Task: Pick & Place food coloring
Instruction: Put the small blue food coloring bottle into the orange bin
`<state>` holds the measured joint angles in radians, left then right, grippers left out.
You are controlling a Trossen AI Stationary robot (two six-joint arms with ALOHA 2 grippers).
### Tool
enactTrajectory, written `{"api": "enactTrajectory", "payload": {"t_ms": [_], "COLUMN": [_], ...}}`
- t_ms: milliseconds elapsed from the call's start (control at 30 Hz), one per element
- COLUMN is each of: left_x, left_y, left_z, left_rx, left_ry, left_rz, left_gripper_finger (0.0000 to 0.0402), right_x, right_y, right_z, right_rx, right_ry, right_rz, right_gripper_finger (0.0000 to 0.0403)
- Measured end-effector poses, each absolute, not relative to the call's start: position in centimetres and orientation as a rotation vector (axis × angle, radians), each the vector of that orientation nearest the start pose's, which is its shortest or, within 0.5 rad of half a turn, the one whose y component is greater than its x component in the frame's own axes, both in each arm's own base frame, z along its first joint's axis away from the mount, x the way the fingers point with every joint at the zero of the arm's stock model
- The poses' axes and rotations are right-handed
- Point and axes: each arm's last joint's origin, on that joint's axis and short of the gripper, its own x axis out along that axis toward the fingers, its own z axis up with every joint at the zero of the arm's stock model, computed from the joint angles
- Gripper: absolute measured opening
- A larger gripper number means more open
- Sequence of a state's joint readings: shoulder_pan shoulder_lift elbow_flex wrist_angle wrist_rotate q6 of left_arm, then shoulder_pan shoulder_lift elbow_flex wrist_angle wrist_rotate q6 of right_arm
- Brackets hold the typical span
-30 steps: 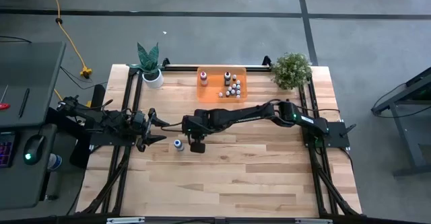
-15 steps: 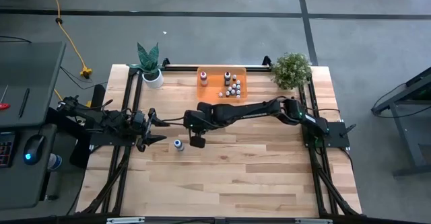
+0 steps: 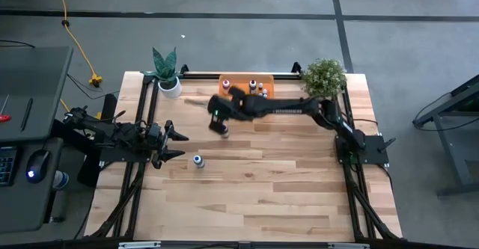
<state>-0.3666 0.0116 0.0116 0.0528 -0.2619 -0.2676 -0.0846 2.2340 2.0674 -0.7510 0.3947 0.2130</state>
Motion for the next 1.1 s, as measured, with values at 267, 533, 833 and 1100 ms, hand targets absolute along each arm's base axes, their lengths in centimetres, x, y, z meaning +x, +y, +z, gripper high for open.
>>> {"api": "enactTrajectory", "payload": {"t_ms": [267,533,833,1100], "left_x": [9.3,9.3,9.3,9.3], "left_y": [-2.8,-2.8,-2.8,-2.8], "left_z": [17.2,17.2,17.2,17.2], "left_rx": [-0.284,-0.284,-0.284,-0.284], "left_ry": [-0.036,-0.036,-0.036,-0.036], "left_rz": [-0.111,-0.111,-0.111,-0.111], "left_gripper_finger": [0.0271,0.0271,0.0271,0.0271], "right_x": [47.2,46.2,45.6,44.8], "right_y": [-12.7,-14.9,-15.9,-17.4], "right_z": [25.3,22.2,21.1,21.0], "right_rx": [0.181,0.302,0.339,0.514], "right_ry": [0.866,0.919,0.938,0.902], "right_rz": [-0.702,-0.697,-0.703,-0.818], "right_gripper_finger": [0.0006,0.0007,0.0005,0.0007]}}
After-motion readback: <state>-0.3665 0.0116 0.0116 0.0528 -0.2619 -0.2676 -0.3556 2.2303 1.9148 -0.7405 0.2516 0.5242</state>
